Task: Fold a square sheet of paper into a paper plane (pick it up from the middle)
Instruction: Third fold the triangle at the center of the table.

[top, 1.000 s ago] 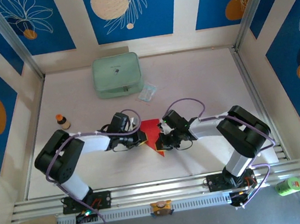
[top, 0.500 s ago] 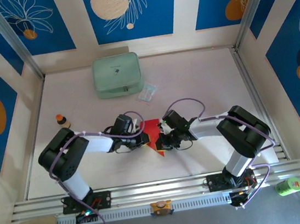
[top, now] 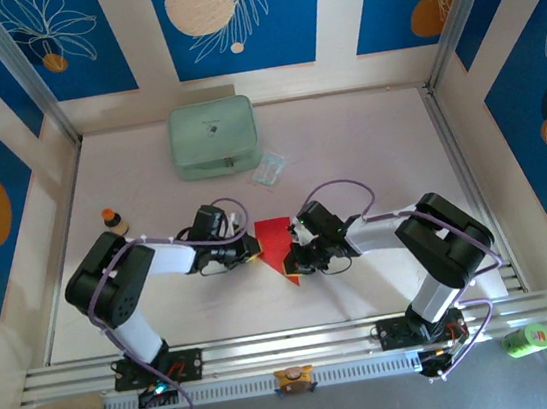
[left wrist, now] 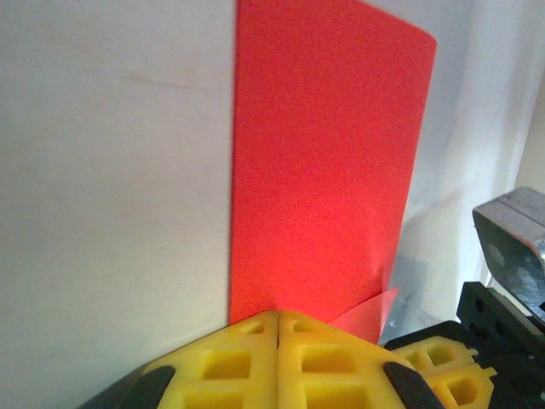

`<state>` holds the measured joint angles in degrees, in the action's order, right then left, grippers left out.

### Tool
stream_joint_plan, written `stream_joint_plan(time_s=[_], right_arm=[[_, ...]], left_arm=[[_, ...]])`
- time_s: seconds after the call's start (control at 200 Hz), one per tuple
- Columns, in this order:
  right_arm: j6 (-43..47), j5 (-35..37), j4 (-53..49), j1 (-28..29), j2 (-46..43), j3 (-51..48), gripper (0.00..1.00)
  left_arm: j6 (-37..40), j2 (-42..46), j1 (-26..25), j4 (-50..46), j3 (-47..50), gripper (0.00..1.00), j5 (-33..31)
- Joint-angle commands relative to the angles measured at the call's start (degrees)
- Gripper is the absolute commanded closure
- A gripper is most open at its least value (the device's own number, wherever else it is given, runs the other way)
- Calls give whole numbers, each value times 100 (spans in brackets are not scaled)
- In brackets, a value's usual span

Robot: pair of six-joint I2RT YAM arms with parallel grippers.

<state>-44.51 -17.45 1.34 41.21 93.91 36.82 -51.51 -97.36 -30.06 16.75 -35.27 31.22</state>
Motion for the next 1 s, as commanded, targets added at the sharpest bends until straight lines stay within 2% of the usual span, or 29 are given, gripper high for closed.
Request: stream_joint_plan(time_s=[0.0, 0.065, 0.28, 0.48, 0.55, 0.665, 0.995], right_arm=[[165, 211, -622, -25, 22, -253, 100], [416, 125, -598, -25, -120, -242, 100], [1049, 518, -1186, -43, -847, 20, 96], [674, 1702, -1595, -158, -1498, 92, 85], [507, 1607, -1379, -280, -1598, 13, 76], [375, 1315, -1089, -360, -1581, -19, 67], [259, 878, -937, -386, -770, 387, 63]], left_arm=[[215, 234, 168, -811, 37, 97, -448], [229, 428, 168, -985, 4, 97, -486], [130, 1069, 135, -1048, 121, 94, -428], [53, 1494, -51, -865, 319, 88, -447], [62, 1582, -70, -755, 401, 79, -450], [88, 1641, -70, -668, 453, 70, -453], [1, 1445, -69, -495, 442, 67, -205]])
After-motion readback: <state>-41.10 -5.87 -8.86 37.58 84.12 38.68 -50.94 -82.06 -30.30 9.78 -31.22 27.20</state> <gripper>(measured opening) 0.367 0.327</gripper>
